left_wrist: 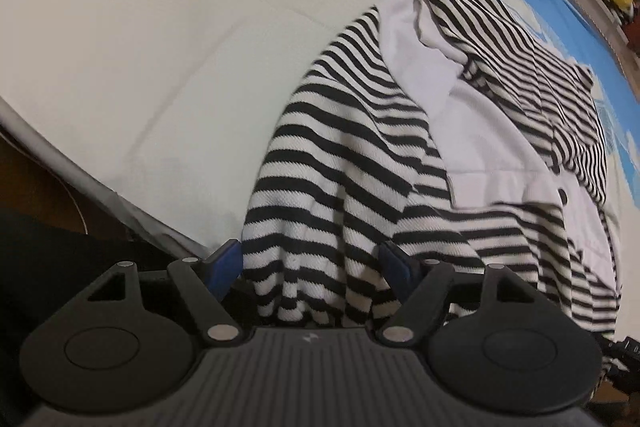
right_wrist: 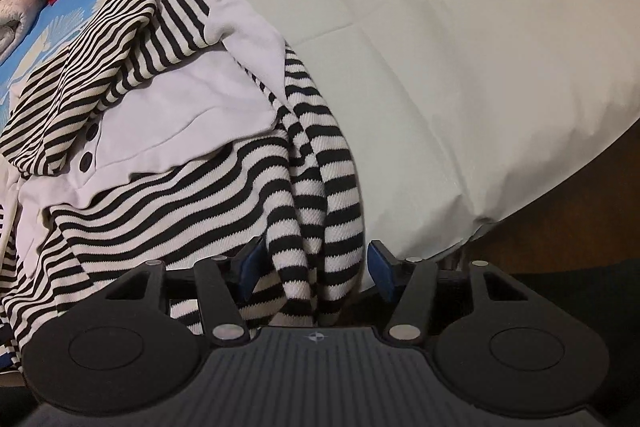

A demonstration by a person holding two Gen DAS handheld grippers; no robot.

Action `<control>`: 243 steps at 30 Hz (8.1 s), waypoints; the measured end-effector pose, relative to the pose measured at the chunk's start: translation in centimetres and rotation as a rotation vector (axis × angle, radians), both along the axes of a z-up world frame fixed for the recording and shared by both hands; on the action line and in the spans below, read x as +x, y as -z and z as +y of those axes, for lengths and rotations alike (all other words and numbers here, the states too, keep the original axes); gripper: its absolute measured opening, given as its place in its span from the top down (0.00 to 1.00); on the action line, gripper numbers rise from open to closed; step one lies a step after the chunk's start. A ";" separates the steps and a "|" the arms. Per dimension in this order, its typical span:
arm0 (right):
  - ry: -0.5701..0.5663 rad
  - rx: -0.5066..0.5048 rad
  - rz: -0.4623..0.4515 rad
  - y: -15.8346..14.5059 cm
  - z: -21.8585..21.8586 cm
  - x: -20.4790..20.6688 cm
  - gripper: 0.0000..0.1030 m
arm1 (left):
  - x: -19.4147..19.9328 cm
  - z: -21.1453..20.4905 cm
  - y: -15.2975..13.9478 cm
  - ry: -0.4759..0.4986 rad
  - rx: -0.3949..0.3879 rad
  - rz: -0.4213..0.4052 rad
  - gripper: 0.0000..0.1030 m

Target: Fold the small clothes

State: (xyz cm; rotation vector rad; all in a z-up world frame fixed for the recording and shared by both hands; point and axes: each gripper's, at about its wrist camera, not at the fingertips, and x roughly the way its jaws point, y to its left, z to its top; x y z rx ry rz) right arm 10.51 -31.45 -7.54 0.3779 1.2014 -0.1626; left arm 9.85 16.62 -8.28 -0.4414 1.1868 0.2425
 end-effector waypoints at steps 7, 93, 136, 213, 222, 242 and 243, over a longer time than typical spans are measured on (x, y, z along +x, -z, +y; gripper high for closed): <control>-0.055 0.024 0.041 0.6 1.0 -0.4 0.44 | 0.2 -1.1 0.4 0.053 0.084 0.016 0.27; -0.162 0.138 -0.549 -13.5 -0.8 -6.3 0.92 | -7.7 -0.8 -15.6 0.141 0.075 -0.495 0.92; -0.278 0.276 -0.300 -6.2 -2.1 13.8 0.55 | 13.5 2.3 -5.8 0.476 -0.177 -0.187 0.37; -0.330 -0.211 -0.325 -1.7 5.2 26.9 0.44 | 30.0 3.2 -0.9 0.335 -0.023 -0.167 0.51; -0.309 -0.214 -0.378 -1.5 5.7 27.5 0.91 | 29.2 2.9 -2.5 0.291 0.131 -0.327 0.97; -0.253 -0.031 -0.173 -1.9 0.5 18.7 0.55 | 19.7 4.2 -4.3 0.458 0.008 -0.065 0.57; -0.259 -0.038 -0.158 -1.8 0.3 17.6 0.54 | 18.9 4.3 -3.9 0.463 0.017 -0.055 0.57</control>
